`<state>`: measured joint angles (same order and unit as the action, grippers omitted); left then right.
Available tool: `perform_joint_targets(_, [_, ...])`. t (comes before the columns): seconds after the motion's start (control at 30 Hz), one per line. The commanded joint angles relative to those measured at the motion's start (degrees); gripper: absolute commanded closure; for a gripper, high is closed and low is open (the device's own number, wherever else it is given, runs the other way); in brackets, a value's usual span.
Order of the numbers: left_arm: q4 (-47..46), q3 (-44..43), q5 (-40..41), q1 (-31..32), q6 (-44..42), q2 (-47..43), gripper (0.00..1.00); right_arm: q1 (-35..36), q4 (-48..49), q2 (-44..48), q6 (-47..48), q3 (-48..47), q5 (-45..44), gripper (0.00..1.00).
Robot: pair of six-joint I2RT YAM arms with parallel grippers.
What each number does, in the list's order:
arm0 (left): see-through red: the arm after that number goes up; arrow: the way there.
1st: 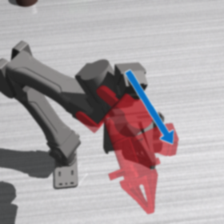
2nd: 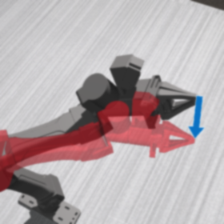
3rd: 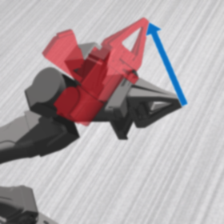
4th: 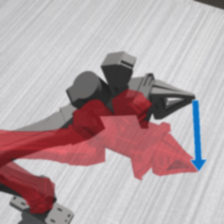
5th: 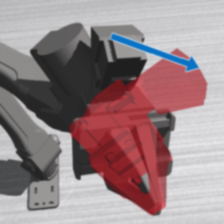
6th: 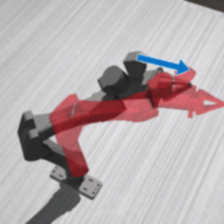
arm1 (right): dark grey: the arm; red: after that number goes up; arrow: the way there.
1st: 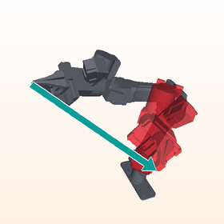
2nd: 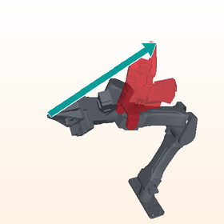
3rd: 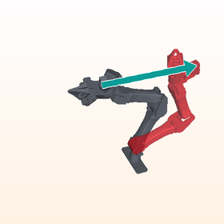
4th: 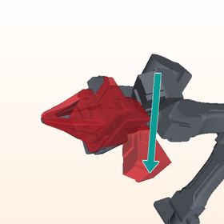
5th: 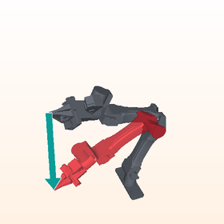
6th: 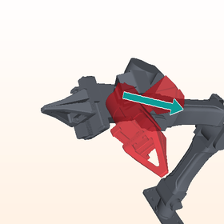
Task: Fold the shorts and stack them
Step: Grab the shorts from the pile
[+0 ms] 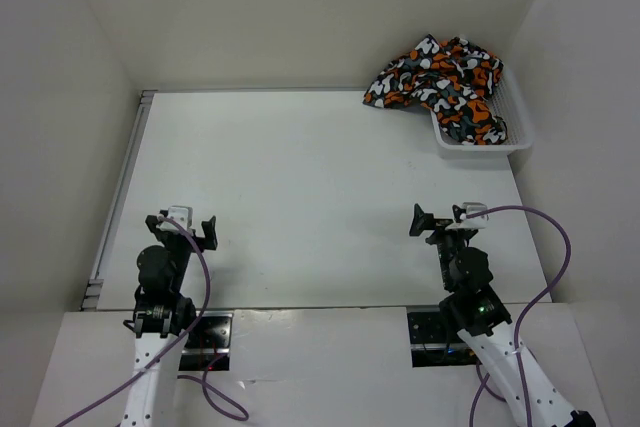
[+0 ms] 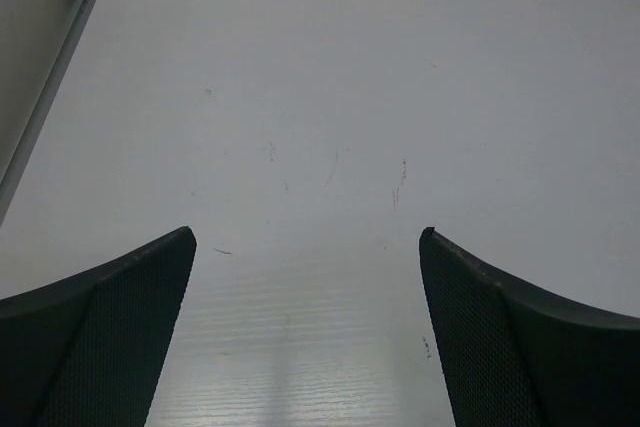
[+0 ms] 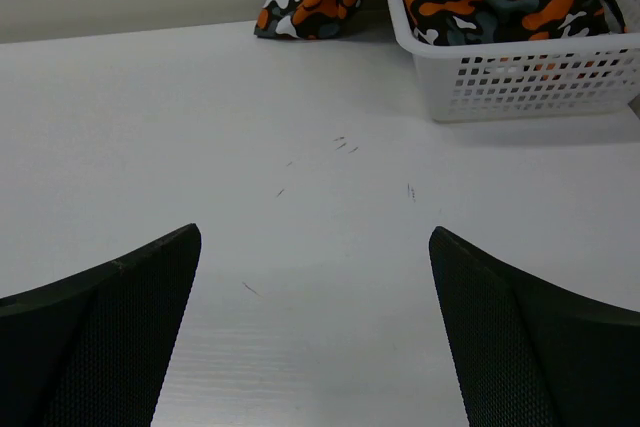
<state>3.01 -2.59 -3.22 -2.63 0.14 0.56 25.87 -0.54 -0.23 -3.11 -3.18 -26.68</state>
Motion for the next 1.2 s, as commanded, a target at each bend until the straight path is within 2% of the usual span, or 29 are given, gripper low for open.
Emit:
perform_joint_targets(0.0, [-1.77, 1.89, 0.41, 0.17, -0.14, -1.52, 0.01, -0.20, 0.36, 0.41, 0.57, 3.27, 0.13, 0.00])
perform_joint_targets(0.17, [-1.77, 1.89, -0.11, 0.17, -0.14, -1.52, 0.01, -0.20, 0.36, 0.41, 0.57, 3.27, 0.13, 0.00])
perform_joint_targets(0.2, [-1.77, 1.28, -2.03, 0.17, -0.14, -1.52, 0.01, -0.20, 0.36, 0.41, 1.09, 3.27, 0.92, 0.00])
perform_joint_targets(0.27, [0.24, -0.05, -13.16, 0.17, -0.14, -1.52, 0.01, -0.20, 0.36, 0.41, 2.40, 3.27, 1.45, 0.00])
perform_joint_targets(0.3, [-0.36, -0.05, -14.34, 0.17, -0.14, -1.52, 0.01, -0.20, 0.36, 0.41, 4.85, 2.66, 3.80, 0.00])
perform_joint_targets(0.33, [-2.28, -0.92, -15.31, 0.17, -0.14, -1.52, 0.01, -0.20, 0.36, 0.41, 14.27, 2.65, 16.79, 0.02])
perform_joint_targets(0.37, [-7.61, -0.93, -15.32, 0.17, -0.14, -1.52, 0.01, -0.20, 1.84, 0.41, 26.72, 2.65, 22.57, 0.00])
perform_joint_targets(0.43, [-13.52, -0.93, -16.37, 0.17, -0.14, -1.52, 0.01, -0.20, 3.70, 0.41, 36.18, 0.99, 30.77, 0.00])
perform_joint_targets(0.47, [-13.64, -0.32, -25.77, 0.17, -0.14, -1.52, 0.01, -0.20, 0.13, 0.41, 51.21, 0.98, 42.21, 0.00])
perform_joint_targets(0.5, [-9.90, -1.09, -29.87, 0.17, -0.14, -1.52, 0.01, -0.20, -7.39, 0.41, 84.95, 0.98, 43.97, 0.00])
perform_joint_targets(0.53, [-6.64, -1.10, -31.48, 0.17, -0.14, -1.52, 0.01, -0.20, -7.46, 0.41, 93.64, 2.81, 42.16, 0.00])
perform_joint_targets(0.57, [-7.39, -1.10, -31.49, 0.17, -0.14, -1.52, 0.01, -0.20, -6.07, 0.41, 94.77, 2.83, 42.15, 0.00])
perform_joint_targets(0.67, [-20.53, -3.73, -27.82, 0.17, -0.14, -0.13, 0.01, -0.20, 15.33, 0.41, 80.50, 2.83, 41.53, 0.00])
perform_joint_targets(0.7, [-21.45, -5.04, -27.80, 0.69, -0.14, 1.36, 0.01, -0.20, 21.74, 0.41, 73.76, 0.83, 42.66, 0.00])
perform_joint_targets(0.77, [-19.64, -10.99, -28.58, 0.70, -0.14, 4.78, 0.01, -0.20, 18.14, -3.26, 72.28, -3.91, 44.60, 0.00])
perform_joint_targets(0.8, [-18.66, -13.47, -29.20, 0.70, -0.14, 10.98, 0.01, -0.20, 16.37, -6.59, 70.81, -9.42, 44.08, 0.00])
perform_joint_targets(0.83, [-18.13, -16.02, -29.21, 1.22, -0.14, 15.13, 0.01, -0.20, 16.97, -16.98, 65.13, -12.52, 42.16, 0.00])
perform_joint_targets(0.87, [-18.12, -22.05, -29.21, 1.75, -0.14, 25.27, 0.01, -0.20, 16.97, -23.96, 62.12, -16.47, 36.49, 0.00])
perform_joint_targets(0.9, [-14.56, -30.20, -24.16, 2.54, -0.14, 37.03, 0.01, -0.20, 11.05, -47.78, 45.82, -34.08, 28.43, 0.00])
perform_joint_targets(0.93, [-14.52, -30.28, -24.11, 2.55, -0.14, 43.15, 0.01, -0.20, 11.00, -48.02, 45.66, -40.18, 23.47, 0.00])
perform_joint_targets(0.97, [-12.00, -38.46, -22.63, 2.55, -0.14, 48.26, 0.01, -0.20, 9.86, -54.11, 34.08, -44.07, 20.29, 0.00])
perform_joint_targets(1.0, [-7.36, -41.41, -24.44, 3.07, -0.14, 55.62, 0.01, -0.73, 8.55, -62.09, 32.05, -46.80, 19.74, 0.00])
perform_joint_targets(1.07, [-2.76, -45.47, -24.65, 6.30, -0.14, 59.80, 0.01, -1.26, 5.91, -66.98, 27.84, -52.78, 19.73, 0.00])
perform_joint_targets(1.1, [2.22, -50.18, -23.07, 7.89, -0.14, 62.09, 0.01, -1.26, 0.33, -73.18, 21.55, -55.68, 18.69, 0.00])
perform_joint_targets(1.17, [8.83, -56.44, -19.90, 10.44, -0.14, 71.74, 0.01, -4.84, -5.15, -79.28, 14.40, -64.73, 17.37, 0.00])
